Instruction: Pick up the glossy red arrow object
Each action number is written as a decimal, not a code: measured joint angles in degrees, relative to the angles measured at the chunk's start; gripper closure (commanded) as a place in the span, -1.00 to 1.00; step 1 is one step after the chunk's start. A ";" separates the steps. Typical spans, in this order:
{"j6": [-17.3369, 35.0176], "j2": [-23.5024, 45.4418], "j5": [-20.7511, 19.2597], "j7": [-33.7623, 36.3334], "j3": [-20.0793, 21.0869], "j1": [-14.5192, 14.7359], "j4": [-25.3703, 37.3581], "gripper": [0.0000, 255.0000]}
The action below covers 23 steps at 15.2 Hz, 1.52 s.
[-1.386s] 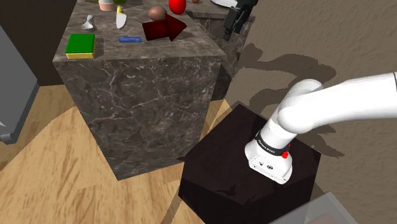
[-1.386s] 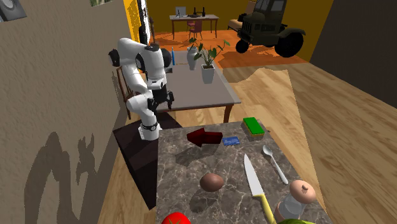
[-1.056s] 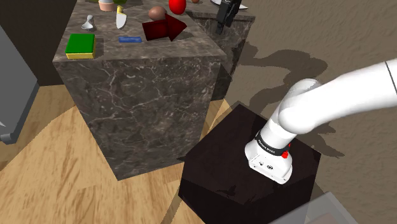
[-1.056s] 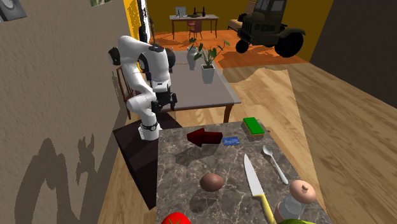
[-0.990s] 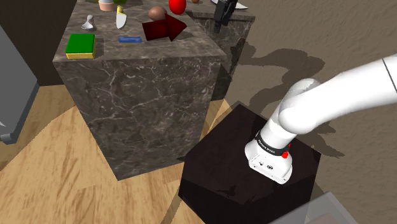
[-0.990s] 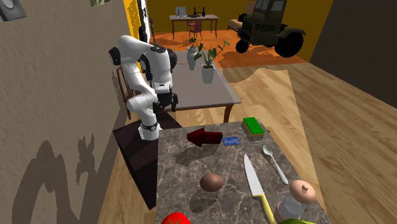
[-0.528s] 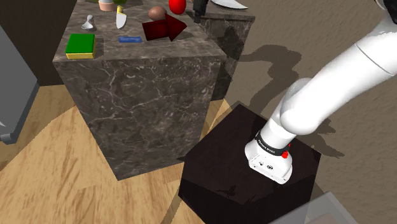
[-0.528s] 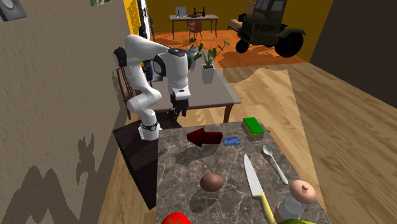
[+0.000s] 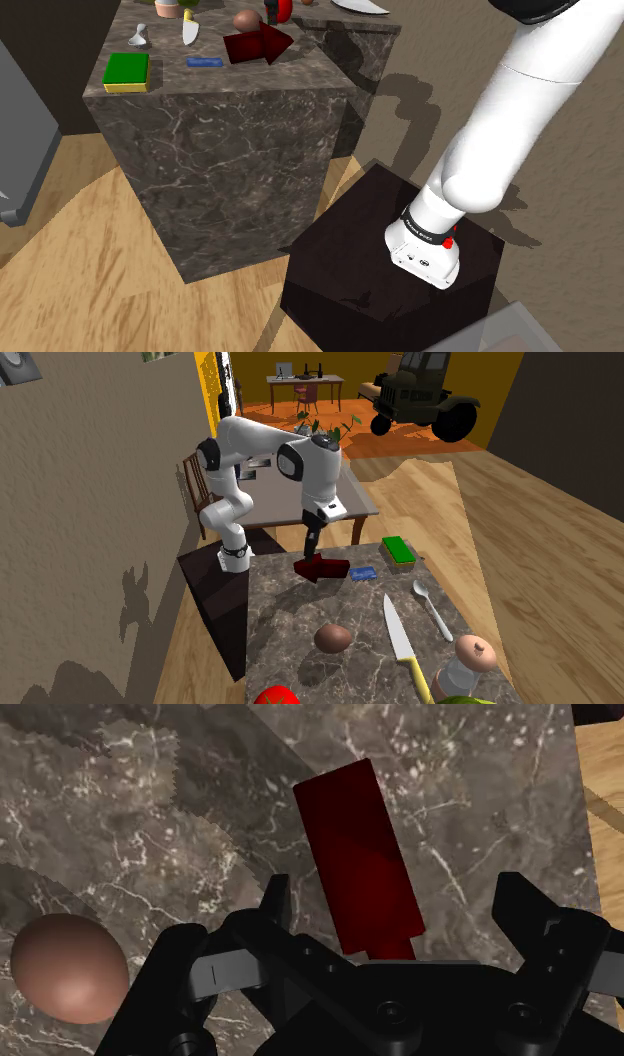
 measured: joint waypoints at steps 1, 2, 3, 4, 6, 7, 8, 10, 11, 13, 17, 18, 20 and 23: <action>-1.18 2.59 -0.18 -1.28 0.37 0.34 3.24 -1.00; -2.27 4.32 -0.28 -2.24 0.55 0.47 5.70 -1.00; -2.29 5.15 -0.32 -2.67 0.65 0.54 6.38 -1.00; -1.89 5.42 -0.36 -2.83 0.71 0.59 6.15 -1.00; -0.58 5.61 -0.38 -2.80 0.78 0.65 4.96 -1.00; 0.28 5.28 -0.39 -2.77 0.78 0.64 3.75 -1.00; 1.14 5.20 -0.39 -2.62 0.82 0.69 2.81 -1.00; 2.69 4.87 -0.40 -2.58 0.80 0.65 0.91 -1.00; 3.05 4.72 -0.40 -2.56 0.80 0.65 0.40 1.00; 3.32 4.57 -0.38 -2.56 0.82 0.65 0.06 1.00; 3.38 4.55 -0.36 -2.56 0.84 0.67 0.01 1.00; 3.37 4.54 -0.36 -2.55 0.85 0.68 0.01 1.00; 3.36 4.54 -0.35 -2.55 0.85 0.69 0.01 1.00; 2.32 4.81 -0.38 -2.71 0.78 0.61 1.26 1.00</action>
